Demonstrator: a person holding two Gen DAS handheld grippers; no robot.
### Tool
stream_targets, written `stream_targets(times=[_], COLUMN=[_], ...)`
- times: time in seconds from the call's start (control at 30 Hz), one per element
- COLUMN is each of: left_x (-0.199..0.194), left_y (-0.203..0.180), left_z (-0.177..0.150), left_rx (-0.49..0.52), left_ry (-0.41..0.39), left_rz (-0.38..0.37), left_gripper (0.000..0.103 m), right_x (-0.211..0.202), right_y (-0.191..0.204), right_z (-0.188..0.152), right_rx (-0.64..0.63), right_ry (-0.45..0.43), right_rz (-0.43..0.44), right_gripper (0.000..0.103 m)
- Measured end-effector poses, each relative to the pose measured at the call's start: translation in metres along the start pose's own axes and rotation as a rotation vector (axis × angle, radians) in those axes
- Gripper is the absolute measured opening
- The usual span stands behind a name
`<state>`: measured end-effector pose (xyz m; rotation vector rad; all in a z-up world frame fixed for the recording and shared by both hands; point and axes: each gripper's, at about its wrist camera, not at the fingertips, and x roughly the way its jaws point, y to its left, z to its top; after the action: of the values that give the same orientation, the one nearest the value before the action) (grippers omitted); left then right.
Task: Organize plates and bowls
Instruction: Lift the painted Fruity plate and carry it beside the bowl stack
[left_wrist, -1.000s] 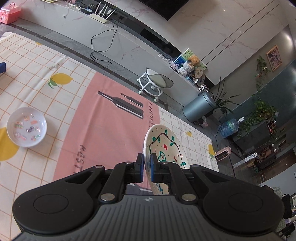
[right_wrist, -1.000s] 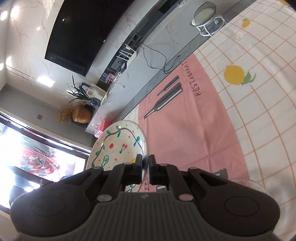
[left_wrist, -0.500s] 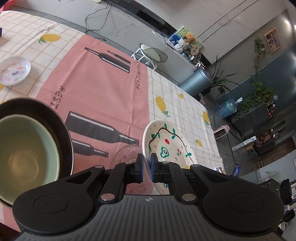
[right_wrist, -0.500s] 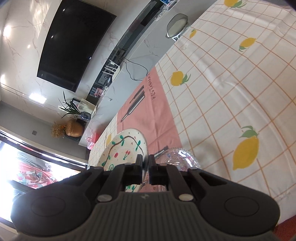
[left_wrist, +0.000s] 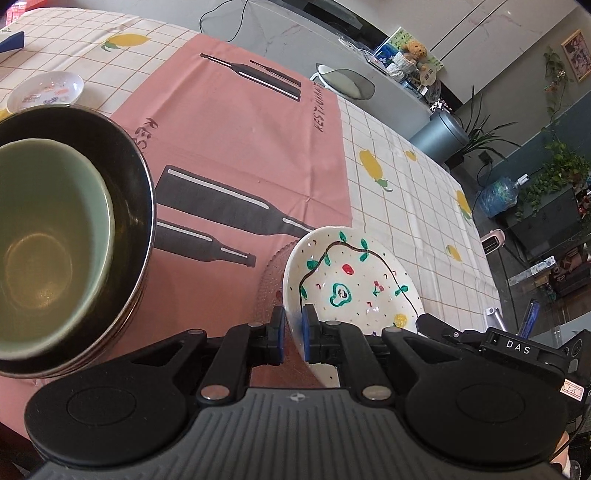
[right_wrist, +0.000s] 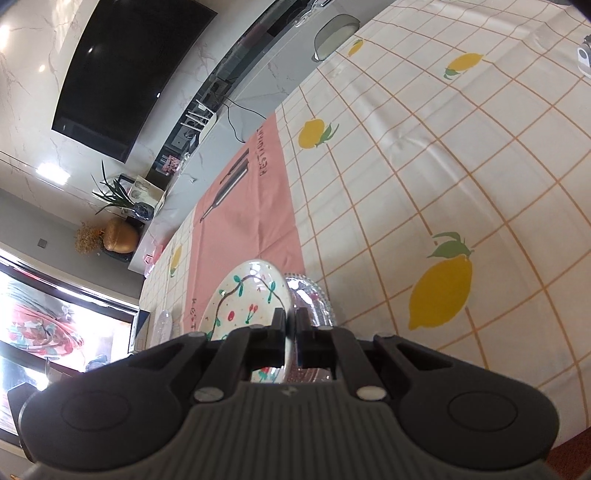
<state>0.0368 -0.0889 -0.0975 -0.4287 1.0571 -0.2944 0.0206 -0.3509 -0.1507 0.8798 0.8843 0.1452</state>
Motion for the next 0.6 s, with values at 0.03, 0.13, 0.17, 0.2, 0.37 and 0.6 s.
stream_targets(times=[0.03, 0.13, 0.17, 0.2, 0.37, 0.6], left_x=[0.002, 0.006, 0.007, 0.008, 0.01, 0.012], left_y=[-0.002, -0.003, -0.003, -0.002, -0.001, 0.0], left_z=[-0.001, -0.004, -0.005, -0.006, -0.009, -0.011], left_rx=[0.009, 0.026, 0.027, 0.028, 0.036, 0.034], left_ry=[-0.002, -0.002, -0.001, 0.002, 0.002, 0.006], left_rz=[0.009, 0.03, 0.034, 0.04, 0.064, 0.076], left_gripper=[0.01, 0.011, 0.012, 0.012, 0.013, 0.013], right_x=[0.002, 0.006, 0.007, 0.008, 0.012, 0.021], right_y=[-0.001, -0.001, 0.0, 0.002, 0.008, 0.014], right_z=[-0.001, -0.002, -0.002, -0.002, -0.004, -0.007], right_rx=[-0.003, -0.029, -0.041, -0.056, -0.121, -0.189], right_ry=[0.004, 0.006, 0.006, 0.006, 0.012, 0.018], right_rz=[-0.005, -0.021, -0.025, -0.032, -0.063, -0.104], right_gripper=[0.003, 0.003, 0.003, 0.003, 0.003, 0.004])
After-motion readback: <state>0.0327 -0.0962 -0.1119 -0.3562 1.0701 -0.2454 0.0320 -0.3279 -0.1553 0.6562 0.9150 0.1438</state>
